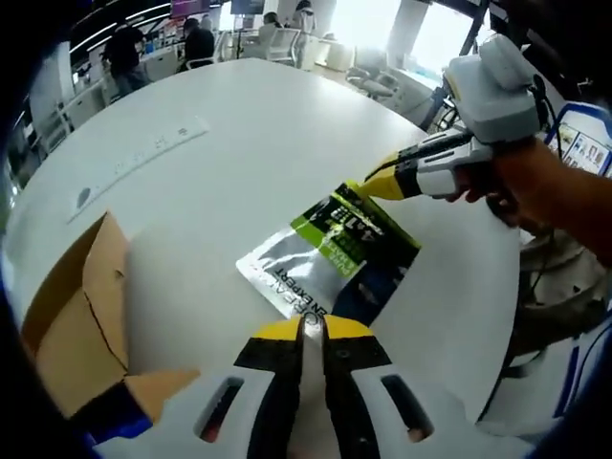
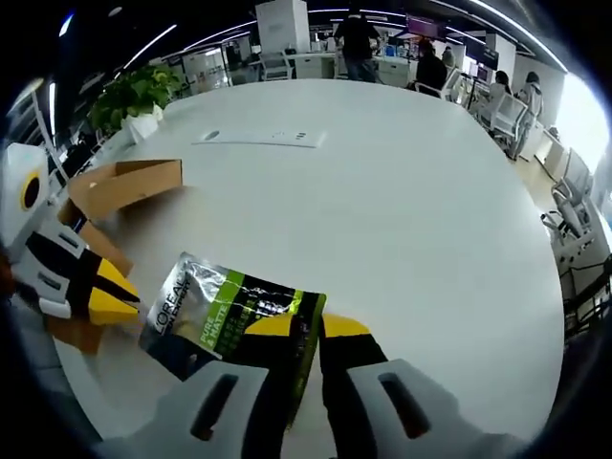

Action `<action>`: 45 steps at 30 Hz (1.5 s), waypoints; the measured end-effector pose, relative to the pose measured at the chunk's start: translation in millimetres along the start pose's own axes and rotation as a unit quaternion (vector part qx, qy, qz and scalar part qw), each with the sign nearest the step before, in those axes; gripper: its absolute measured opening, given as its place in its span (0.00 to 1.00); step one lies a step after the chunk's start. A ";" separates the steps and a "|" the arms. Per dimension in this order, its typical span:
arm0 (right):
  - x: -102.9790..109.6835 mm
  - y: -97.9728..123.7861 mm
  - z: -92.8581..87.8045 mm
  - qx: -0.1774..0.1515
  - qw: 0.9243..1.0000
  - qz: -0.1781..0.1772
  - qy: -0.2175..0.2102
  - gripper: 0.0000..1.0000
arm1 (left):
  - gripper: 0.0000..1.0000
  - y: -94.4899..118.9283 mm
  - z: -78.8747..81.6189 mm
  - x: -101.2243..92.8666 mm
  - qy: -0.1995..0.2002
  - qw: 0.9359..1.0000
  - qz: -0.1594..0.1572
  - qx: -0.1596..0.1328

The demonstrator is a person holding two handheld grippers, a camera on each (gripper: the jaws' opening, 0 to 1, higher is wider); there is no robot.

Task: Operate the shoe box by opening the lid, removing the specified soft item, and placing it in the target area until the item is outside and the box remains undamaged.

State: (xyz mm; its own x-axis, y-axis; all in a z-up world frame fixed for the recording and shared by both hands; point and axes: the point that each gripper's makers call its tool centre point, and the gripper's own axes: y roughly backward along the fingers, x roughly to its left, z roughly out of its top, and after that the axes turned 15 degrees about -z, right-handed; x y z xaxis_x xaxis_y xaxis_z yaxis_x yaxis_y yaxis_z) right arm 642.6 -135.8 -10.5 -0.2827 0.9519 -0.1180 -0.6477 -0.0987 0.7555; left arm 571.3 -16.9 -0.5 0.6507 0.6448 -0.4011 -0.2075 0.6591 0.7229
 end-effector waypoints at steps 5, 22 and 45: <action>1.5 16.8 4.6 -0.008 1.000 -0.004 -0.003 0.08 | 0.05 10.8 2.0 -5.1 -0.004 1.000 -0.003 -0.005; 32.6 74.0 29.2 -0.033 0.999 -0.004 -0.011 0.07 | 0.07 93.0 3.5 3.1 -0.003 0.999 0.018 -0.046; 126.9 132.8 59.3 -0.060 0.998 0.016 0.009 0.08 | 0.10 197.7 -60.6 37.4 0.026 0.996 0.056 -0.069</action>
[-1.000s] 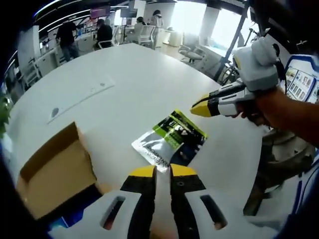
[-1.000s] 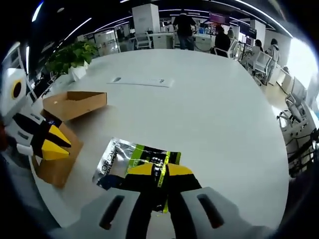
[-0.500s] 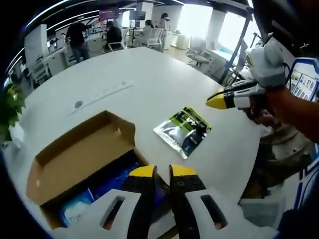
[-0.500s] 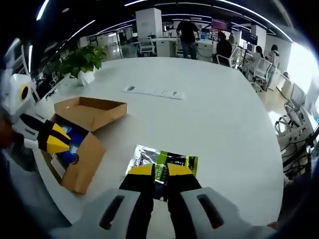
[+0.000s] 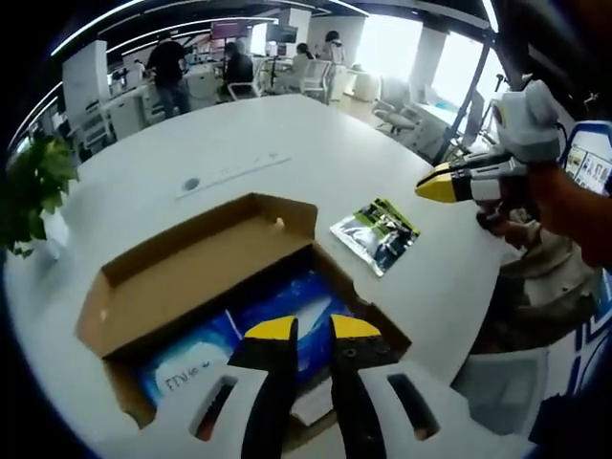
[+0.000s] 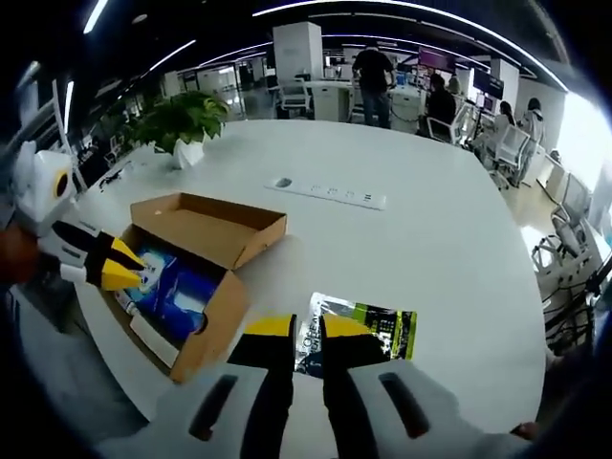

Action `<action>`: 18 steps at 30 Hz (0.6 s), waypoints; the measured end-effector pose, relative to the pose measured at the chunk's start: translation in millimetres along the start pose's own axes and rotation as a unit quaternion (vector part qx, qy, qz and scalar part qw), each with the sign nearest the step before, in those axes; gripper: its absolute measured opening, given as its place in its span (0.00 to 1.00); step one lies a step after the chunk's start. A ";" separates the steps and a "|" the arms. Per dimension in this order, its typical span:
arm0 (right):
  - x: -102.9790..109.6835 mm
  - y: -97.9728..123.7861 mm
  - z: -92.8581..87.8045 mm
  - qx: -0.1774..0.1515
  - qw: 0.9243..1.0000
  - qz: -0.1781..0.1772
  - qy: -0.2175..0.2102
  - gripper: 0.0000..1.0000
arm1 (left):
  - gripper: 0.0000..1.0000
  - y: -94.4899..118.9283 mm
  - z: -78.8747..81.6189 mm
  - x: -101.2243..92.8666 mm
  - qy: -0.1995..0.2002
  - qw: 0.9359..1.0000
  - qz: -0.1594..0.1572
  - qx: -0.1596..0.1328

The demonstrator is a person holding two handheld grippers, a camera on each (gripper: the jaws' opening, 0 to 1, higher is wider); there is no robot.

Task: Operate the shoe box by opening the lid, removing the specified soft item, and placing it in the target area until the item is outside and the box remains undamaged.

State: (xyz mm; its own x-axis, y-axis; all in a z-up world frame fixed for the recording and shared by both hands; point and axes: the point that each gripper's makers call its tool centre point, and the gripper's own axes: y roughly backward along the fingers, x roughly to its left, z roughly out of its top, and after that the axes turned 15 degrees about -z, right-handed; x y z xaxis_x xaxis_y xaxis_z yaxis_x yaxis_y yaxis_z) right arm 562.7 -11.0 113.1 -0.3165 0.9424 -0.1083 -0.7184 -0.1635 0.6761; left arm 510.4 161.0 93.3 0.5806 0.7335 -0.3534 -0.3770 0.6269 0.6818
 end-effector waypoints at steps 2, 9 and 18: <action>15.7 -0.6 2.2 -0.002 1.000 0.007 0.006 0.08 | 0.10 10.5 -8.2 8.9 0.007 1.000 0.007 0.000; 62.4 -2.7 8.5 -0.001 0.999 0.033 0.014 0.08 | 0.11 36.4 -25.3 28.3 0.023 1.000 0.019 -0.011; 104.1 -5.6 13.3 0.002 0.998 0.057 0.032 0.07 | 0.11 63.4 -40.5 48.5 0.042 0.998 0.032 -0.019</action>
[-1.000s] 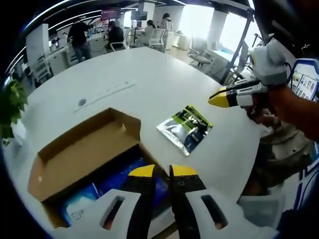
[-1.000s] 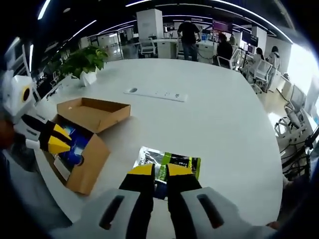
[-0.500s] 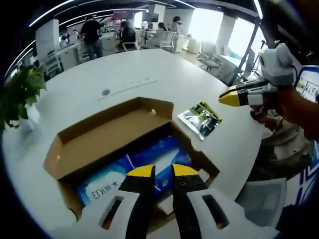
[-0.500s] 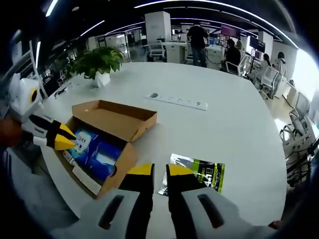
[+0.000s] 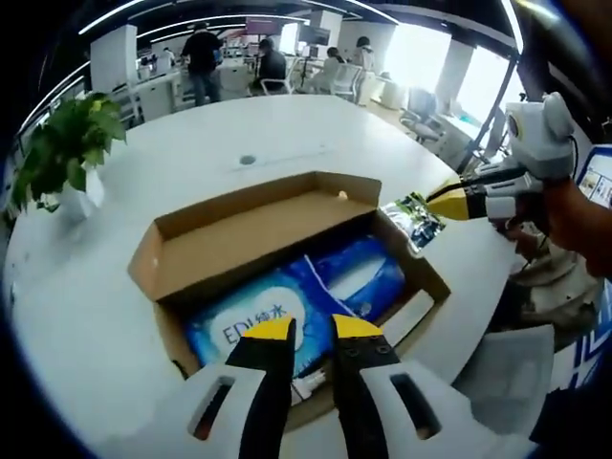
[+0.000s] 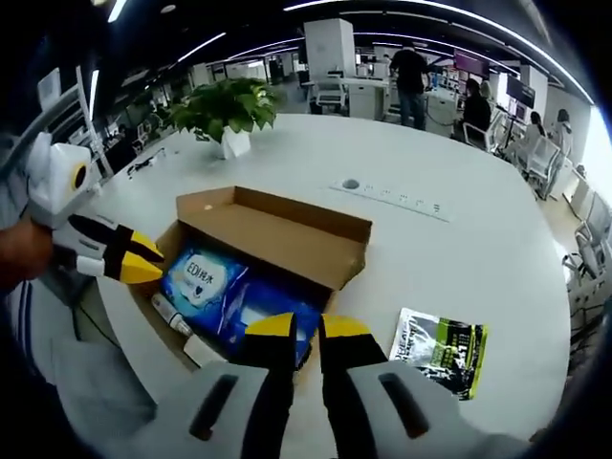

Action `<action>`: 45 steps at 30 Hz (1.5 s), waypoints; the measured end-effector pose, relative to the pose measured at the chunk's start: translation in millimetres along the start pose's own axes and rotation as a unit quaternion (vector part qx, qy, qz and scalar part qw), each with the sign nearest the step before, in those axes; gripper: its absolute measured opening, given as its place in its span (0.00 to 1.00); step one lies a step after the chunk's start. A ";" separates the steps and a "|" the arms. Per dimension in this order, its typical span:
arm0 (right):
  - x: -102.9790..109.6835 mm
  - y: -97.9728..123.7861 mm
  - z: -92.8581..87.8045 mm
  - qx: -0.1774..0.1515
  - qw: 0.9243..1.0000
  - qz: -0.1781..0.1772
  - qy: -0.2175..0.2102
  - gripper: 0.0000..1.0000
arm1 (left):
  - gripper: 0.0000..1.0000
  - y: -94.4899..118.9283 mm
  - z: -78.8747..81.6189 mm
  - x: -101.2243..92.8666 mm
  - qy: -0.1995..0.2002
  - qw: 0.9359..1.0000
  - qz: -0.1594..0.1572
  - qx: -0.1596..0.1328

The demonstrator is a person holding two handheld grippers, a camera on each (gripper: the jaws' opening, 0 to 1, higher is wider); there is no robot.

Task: Operate the shoe box by opening the lid, removing the specified soft item, and placing it in the target area until the item is outside and the box remains undamaged.

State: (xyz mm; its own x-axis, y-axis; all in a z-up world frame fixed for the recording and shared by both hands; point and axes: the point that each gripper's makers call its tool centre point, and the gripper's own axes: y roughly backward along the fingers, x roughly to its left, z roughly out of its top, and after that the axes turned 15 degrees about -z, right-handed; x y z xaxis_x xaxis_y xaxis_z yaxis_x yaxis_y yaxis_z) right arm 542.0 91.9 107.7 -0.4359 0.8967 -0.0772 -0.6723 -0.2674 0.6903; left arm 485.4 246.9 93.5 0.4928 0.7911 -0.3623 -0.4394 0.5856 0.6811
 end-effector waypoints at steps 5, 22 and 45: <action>21.2 -1.3 5.3 -0.001 1.000 0.011 0.008 0.07 | 0.12 12.0 -7.1 10.9 0.007 1.000 0.008 -0.005; 86.6 -23.5 -1.5 0.014 0.998 0.047 0.031 0.07 | 0.12 26.5 -30.9 41.3 0.031 0.999 0.016 -0.004; 120.1 -83.6 -38.6 0.080 0.994 0.064 0.026 0.06 | 0.11 20.1 -45.7 52.6 0.044 0.999 0.005 0.007</action>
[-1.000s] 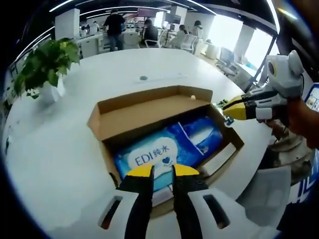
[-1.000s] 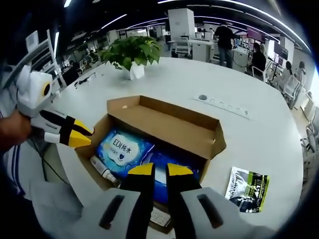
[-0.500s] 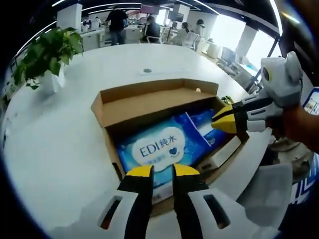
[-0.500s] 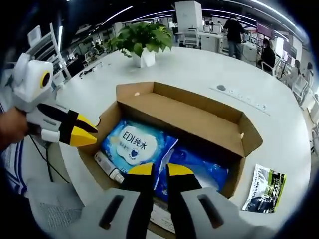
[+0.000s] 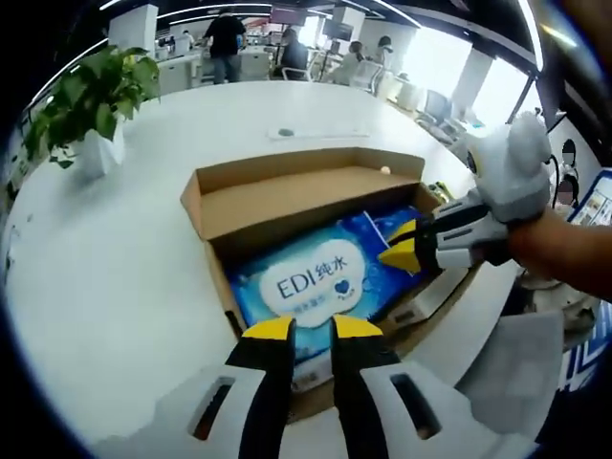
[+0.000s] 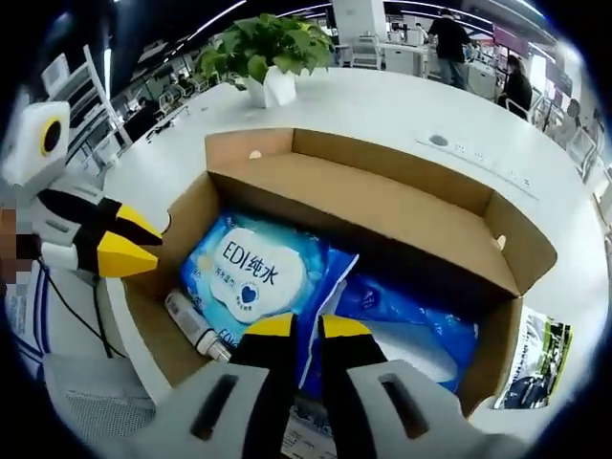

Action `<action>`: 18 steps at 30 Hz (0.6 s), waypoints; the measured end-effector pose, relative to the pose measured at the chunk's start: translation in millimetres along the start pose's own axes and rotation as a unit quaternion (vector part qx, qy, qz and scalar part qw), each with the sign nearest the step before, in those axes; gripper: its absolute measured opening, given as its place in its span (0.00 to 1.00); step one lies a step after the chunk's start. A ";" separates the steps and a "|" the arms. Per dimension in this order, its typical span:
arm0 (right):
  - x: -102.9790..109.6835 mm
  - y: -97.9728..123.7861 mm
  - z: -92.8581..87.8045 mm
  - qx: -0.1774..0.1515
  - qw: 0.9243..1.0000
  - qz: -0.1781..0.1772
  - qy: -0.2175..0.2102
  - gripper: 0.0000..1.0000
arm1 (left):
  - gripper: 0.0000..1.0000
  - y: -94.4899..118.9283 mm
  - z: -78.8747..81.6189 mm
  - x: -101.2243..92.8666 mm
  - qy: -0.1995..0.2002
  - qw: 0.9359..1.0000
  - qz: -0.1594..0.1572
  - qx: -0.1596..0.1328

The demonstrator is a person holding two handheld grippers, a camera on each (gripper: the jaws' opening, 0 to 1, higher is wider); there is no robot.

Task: Operate the shoe box by opening the lid, removing the specified soft item, and placing it in the target area until the item is outside and the box remains undamaged.

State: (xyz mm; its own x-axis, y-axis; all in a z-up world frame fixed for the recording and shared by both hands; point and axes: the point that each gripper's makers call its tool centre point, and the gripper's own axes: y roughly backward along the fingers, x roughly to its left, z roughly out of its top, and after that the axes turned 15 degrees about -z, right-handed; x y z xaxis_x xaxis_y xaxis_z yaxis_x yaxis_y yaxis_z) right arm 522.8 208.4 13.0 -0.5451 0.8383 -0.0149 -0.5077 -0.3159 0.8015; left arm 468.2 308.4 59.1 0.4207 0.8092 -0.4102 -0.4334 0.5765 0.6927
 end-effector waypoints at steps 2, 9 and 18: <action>0.9 -1.4 -0.7 0.002 1.000 0.003 -0.004 0.02 | 0.11 -1.1 -1.5 0.5 -0.001 1.000 0.001 0.002; -1.1 1.9 -2.5 0.012 1.000 0.004 -0.024 0.00 | 0.11 -3.5 -4.2 2.1 0.001 1.000 0.001 0.005; -18.4 14.3 0.7 0.006 1.000 -0.006 -0.027 0.00 | 0.11 -4.7 -5.9 4.5 0.005 1.000 0.006 0.006</action>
State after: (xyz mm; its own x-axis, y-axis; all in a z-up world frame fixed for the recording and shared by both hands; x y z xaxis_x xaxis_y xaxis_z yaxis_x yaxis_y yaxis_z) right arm 526.0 188.7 25.1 -0.5026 0.8645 0.0078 -0.5060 -0.3015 0.8081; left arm 467.4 310.0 50.5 0.4073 0.8174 -0.4074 -0.4294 0.5651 0.7045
